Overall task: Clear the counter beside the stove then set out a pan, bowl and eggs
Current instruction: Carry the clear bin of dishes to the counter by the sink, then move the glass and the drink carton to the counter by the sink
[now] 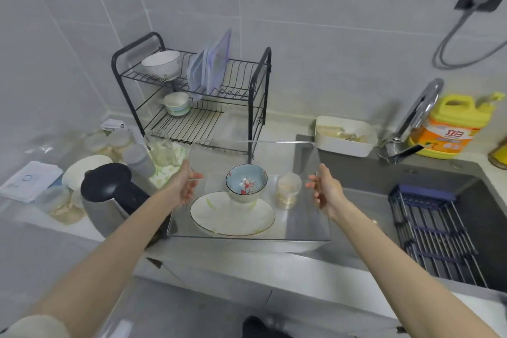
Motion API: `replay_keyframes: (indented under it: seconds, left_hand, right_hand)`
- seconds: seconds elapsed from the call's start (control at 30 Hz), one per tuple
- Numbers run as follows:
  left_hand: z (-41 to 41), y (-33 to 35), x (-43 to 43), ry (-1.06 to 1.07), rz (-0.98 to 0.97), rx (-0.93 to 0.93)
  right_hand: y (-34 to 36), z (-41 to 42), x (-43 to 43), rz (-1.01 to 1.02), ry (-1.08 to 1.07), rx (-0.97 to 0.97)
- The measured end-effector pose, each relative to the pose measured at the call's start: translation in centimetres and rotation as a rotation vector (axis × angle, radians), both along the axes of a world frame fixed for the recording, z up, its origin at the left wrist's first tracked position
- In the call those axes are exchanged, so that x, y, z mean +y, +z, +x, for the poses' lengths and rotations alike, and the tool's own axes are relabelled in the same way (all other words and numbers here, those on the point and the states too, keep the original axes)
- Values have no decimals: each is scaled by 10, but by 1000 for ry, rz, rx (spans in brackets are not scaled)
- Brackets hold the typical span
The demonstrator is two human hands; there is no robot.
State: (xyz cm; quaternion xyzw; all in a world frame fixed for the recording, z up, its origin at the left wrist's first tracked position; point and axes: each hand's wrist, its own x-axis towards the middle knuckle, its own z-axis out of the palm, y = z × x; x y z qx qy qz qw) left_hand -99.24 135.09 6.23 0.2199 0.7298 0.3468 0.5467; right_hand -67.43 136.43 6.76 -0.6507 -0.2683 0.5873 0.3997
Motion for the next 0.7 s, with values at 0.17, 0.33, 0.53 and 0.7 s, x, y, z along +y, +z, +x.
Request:
replay_keyframes:
  seconds: [0.17, 0.33, 0.53, 0.7]
  left_hand:
    - [-11, -11, 23, 61, -23, 16]
    - [-18, -15, 35, 80, -33, 30]
    - [-21, -20, 42, 87, -36, 29]
    - [-23, -27, 45, 112, -4, 114]
  right_hand:
    - [-11, -11, 28, -43, 21, 14]
    - [-21, -17, 42, -70, 29, 27]
    - [-28, -16, 52, -77, 49, 48]
    - [-28, -14, 53, -66, 102, 41]
